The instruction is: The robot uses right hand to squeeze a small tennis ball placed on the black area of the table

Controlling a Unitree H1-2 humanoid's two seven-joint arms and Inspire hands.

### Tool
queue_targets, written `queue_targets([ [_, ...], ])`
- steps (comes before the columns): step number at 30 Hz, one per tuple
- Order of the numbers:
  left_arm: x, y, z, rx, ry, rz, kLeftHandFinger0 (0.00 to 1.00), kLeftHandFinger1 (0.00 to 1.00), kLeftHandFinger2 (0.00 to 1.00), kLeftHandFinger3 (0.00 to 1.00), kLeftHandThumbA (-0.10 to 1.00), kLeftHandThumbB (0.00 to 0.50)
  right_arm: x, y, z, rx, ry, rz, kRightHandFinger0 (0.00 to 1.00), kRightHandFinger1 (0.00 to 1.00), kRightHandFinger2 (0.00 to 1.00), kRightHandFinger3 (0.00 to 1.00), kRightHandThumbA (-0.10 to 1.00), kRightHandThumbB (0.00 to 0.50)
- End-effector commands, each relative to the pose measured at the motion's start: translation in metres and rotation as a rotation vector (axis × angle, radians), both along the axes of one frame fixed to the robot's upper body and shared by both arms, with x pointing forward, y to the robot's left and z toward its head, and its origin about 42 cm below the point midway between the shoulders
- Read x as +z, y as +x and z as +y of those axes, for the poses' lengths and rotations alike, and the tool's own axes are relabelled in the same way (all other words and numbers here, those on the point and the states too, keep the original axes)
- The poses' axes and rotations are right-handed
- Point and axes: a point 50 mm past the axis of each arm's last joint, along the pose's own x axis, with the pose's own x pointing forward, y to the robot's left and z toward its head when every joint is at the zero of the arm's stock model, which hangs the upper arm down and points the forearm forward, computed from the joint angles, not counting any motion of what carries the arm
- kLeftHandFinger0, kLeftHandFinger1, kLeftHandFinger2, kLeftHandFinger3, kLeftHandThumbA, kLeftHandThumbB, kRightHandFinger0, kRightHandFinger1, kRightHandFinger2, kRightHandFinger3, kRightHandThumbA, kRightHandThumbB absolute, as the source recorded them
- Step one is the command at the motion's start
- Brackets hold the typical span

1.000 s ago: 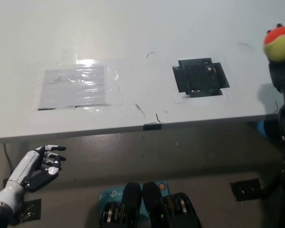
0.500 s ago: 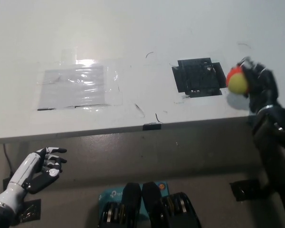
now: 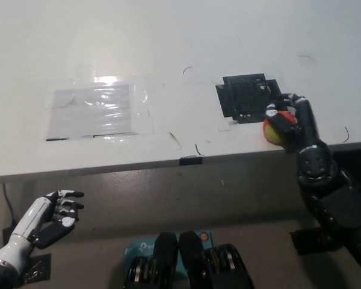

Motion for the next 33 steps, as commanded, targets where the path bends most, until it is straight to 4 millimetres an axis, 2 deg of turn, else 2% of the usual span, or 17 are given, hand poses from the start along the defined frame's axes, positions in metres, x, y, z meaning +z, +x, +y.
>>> queue_targets([
  [1, 0.026, 0.001, 0.004, -0.043, 0.054, -0.074, 0.48, 0.53, 0.64, 0.72, 0.34, 0.085, 0.055, 0.038, 0.025, 0.423, -1.014, -0.486, 0.24, 0.55, 0.63, 0.75, -0.10, 0.001],
  [3, 0.027, 0.002, 0.003, -0.049, 0.063, -0.075, 0.48, 0.53, 0.65, 0.73, 0.35, 0.082, 0.054, 0.038, 0.027, 0.428, -1.054, -0.504, 0.27, 0.55, 0.62, 0.76, -0.08, 0.027],
  [5, 0.026, 0.002, 0.004, -0.055, 0.054, -0.081, 0.47, 0.53, 0.64, 0.73, 0.35, 0.086, 0.053, 0.039, 0.029, 0.417, -1.086, -0.527, 0.39, 0.64, 0.68, 0.77, -0.05, 0.056],
  [6, 0.027, 0.003, 0.004, -0.057, 0.052, -0.089, 0.46, 0.53, 0.64, 0.73, 0.36, 0.086, 0.054, 0.039, 0.029, 0.405, -1.100, -0.554, 0.42, 0.64, 0.69, 0.76, -0.05, 0.062],
  [7, 0.027, 0.003, 0.005, -0.056, 0.053, -0.093, 0.45, 0.52, 0.63, 0.72, 0.38, 0.096, 0.054, 0.039, 0.030, 0.386, -1.129, -0.571, 0.61, 0.90, 0.90, 0.83, -0.02, 0.079],
  [8, 0.028, 0.003, 0.004, -0.057, 0.058, -0.095, 0.44, 0.51, 0.63, 0.71, 0.38, 0.090, 0.052, 0.040, 0.030, 0.367, -1.169, -0.576, 0.74, 1.00, 1.00, 0.88, 0.04, 0.082],
  [12, 0.030, 0.004, 0.004, -0.051, 0.053, -0.095, 0.44, 0.51, 0.62, 0.71, 0.38, 0.098, 0.050, 0.041, 0.030, 0.345, -1.182, -0.551, 0.94, 1.00, 1.00, 0.94, 0.08, 0.081],
  [13, 0.030, 0.005, 0.004, -0.051, 0.054, -0.094, 0.43, 0.51, 0.62, 0.71, 0.37, 0.093, 0.047, 0.041, 0.029, 0.329, -1.191, -0.519, 1.00, 1.00, 1.00, 1.00, 0.10, 0.123],
  [15, 0.030, 0.005, 0.004, -0.049, 0.052, -0.095, 0.43, 0.50, 0.62, 0.71, 0.36, 0.093, 0.046, 0.041, 0.028, 0.328, -1.184, -0.513, 1.00, 1.00, 1.00, 1.00, 0.10, 0.156],
  [16, 0.031, 0.004, 0.004, -0.044, 0.052, -0.085, 0.45, 0.52, 0.64, 0.73, 0.34, 0.086, 0.041, 0.040, 0.026, 0.320, -1.165, -0.478, 1.00, 1.00, 1.00, 1.00, 0.14, 0.210],
  [19, 0.030, 0.003, 0.004, -0.043, 0.053, -0.089, 0.45, 0.53, 0.64, 0.73, 0.33, 0.081, 0.036, 0.039, 0.025, 0.327, -1.140, -0.449, 1.00, 1.00, 1.00, 1.00, 0.20, 0.243],
  [20, 0.030, 0.003, 0.004, -0.044, 0.042, -0.092, 0.45, 0.51, 0.62, 0.72, 0.31, 0.081, 0.033, 0.037, 0.024, 0.317, -1.120, -0.423, 1.00, 1.00, 1.00, 1.00, 0.28, 0.269],
  [21, 0.030, 0.003, 0.004, -0.044, 0.042, -0.092, 0.45, 0.51, 0.62, 0.72, 0.31, 0.081, 0.033, 0.037, 0.024, 0.317, -1.121, -0.424, 1.00, 1.00, 1.00, 1.00, 0.28, 0.270],
  [24, 0.028, 0.000, 0.004, -0.041, 0.052, -0.089, 0.45, 0.51, 0.62, 0.72, 0.33, 0.079, 0.030, 0.034, 0.026, 0.322, -1.100, -0.378, 1.00, 1.00, 1.00, 1.00, 0.41, 0.293],
  [27, 0.024, -0.004, 0.004, -0.039, 0.033, -0.084, 0.45, 0.51, 0.62, 0.72, 0.30, 0.071, 0.029, 0.031, 0.028, 0.329, -1.077, -0.353, 1.00, 1.00, 1.00, 1.00, 0.52, 0.308],
  [30, 0.023, -0.006, 0.004, -0.036, 0.039, -0.079, 0.45, 0.51, 0.61, 0.71, 0.31, 0.075, 0.034, 0.026, 0.030, 0.338, -0.997, -0.320, 1.00, 1.00, 1.00, 1.00, 0.63, 0.342],
  [33, 0.022, -0.007, 0.004, -0.033, 0.047, -0.081, 0.45, 0.51, 0.62, 0.71, 0.31, 0.078, 0.042, 0.025, 0.030, 0.334, -0.962, -0.308, 1.00, 1.00, 1.00, 1.00, 0.70, 0.342],
])
